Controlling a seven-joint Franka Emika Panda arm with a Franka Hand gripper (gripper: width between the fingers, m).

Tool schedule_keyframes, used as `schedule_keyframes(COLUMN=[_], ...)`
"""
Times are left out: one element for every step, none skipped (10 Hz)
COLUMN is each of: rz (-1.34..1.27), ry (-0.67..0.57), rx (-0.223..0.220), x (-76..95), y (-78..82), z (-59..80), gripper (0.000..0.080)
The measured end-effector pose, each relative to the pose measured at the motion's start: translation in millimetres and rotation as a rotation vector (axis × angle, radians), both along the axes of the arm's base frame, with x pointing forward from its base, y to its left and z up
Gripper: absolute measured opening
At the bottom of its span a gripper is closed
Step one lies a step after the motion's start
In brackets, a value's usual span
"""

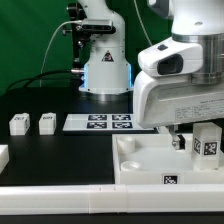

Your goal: Assemble one leg

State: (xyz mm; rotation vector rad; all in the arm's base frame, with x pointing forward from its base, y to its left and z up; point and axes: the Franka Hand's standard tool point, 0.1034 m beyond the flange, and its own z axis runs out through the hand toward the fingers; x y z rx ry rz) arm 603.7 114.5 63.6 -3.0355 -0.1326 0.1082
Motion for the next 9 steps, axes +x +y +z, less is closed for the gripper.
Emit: schedule_keyframes(rz=[0.0,0.0,0.0,0.0,-0.001,-0.017,-0.035,-0.138,-0.245], ry=[0.0,0.0,0.0,0.0,0.0,0.002,0.004,0.015,0.026], rx=[0.0,0.0,0.0,0.0,0.0,0.0,0.0,-0.006,-0.013], x=[0.0,0.0,0.0,0.0,0.0,-0.1,-0.1,-0.3,-0.5], y=[0.0,0.0,0.0,0.0,0.0,0.2,0.5,1.4,1.9], z=[0.0,0.0,0.0,0.0,0.0,-0.1,-0.1,-0.1,-0.1], gripper=[0.0455,0.0288,0.0288,0.029,0.029,0.029,0.029,0.029,0.029])
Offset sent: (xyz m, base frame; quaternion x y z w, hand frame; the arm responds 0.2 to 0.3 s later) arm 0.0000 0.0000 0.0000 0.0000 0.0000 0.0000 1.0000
